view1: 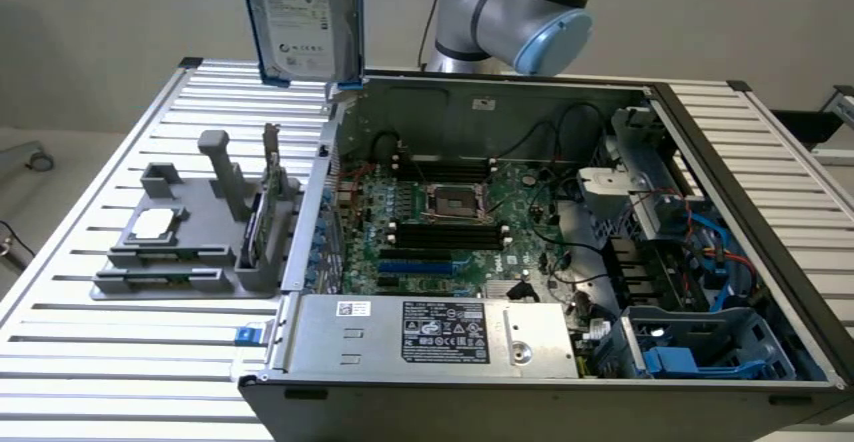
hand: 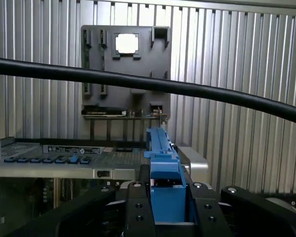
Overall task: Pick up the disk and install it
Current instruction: 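Pick up the disk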
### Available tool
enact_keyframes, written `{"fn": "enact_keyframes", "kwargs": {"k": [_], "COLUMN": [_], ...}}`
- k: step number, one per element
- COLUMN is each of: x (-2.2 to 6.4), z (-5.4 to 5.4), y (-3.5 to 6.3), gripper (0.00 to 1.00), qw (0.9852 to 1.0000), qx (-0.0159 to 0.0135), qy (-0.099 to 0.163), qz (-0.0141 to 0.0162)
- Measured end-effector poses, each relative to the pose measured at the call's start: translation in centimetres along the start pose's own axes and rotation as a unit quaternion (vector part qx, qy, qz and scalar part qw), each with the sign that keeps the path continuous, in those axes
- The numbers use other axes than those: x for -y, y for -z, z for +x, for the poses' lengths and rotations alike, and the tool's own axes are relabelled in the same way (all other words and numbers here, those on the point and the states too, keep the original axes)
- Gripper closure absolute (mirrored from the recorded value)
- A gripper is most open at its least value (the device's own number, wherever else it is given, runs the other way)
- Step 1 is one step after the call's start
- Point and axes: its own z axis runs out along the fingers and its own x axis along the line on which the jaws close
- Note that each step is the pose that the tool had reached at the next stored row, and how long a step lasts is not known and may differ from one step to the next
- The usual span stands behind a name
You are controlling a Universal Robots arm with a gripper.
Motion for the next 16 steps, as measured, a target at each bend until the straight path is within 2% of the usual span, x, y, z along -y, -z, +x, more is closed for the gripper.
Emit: {"fn": "enact_keyframes", "kwargs": {"k": [7, 16], "x": [3.05, 5.96], "z": [1.4, 3.9], "y": [0.18, 0.35], "gripper": [0.67, 0.67], "qw": [1.0000, 1.0000], "qx": [0.0002, 0.0003], "qy": [0.000, 0.000], "qz": [0.0000, 0.0000]}}
